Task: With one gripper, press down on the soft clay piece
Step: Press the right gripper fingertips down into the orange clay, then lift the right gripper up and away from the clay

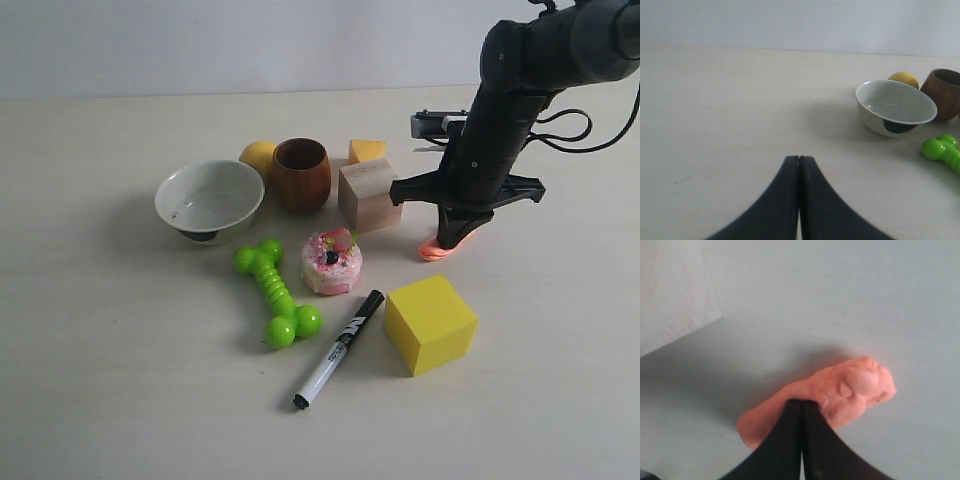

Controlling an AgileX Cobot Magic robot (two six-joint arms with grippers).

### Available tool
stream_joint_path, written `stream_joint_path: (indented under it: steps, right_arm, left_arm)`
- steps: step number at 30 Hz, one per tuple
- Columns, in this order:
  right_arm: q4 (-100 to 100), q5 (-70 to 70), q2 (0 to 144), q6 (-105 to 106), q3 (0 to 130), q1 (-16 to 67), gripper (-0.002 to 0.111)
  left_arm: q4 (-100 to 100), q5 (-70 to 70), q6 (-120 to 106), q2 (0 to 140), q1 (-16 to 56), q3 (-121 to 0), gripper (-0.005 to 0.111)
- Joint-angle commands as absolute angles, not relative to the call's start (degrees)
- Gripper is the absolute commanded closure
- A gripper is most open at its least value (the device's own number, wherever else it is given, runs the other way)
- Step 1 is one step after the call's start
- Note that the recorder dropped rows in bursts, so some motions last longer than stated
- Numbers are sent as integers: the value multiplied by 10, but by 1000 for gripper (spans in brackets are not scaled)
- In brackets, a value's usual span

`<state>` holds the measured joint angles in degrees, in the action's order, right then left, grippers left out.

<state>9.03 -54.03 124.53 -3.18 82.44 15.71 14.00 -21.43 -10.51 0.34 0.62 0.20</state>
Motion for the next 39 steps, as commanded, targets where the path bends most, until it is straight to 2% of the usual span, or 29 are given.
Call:
stream_joint_path:
  steps: [1, 32, 39]
  right_arm:
    - [75, -532, 1254, -26, 810, 159, 108]
    - [98, -536, 1181, 0, 810, 159, 108]
    - [121, -426, 1084, 16, 692, 159, 108]
  left_arm:
    - [141, -209, -104, 0, 5, 0, 107]
    - [141, -209, -104, 0, 5, 0, 107]
    - [141, -209, -104, 0, 5, 0, 107]
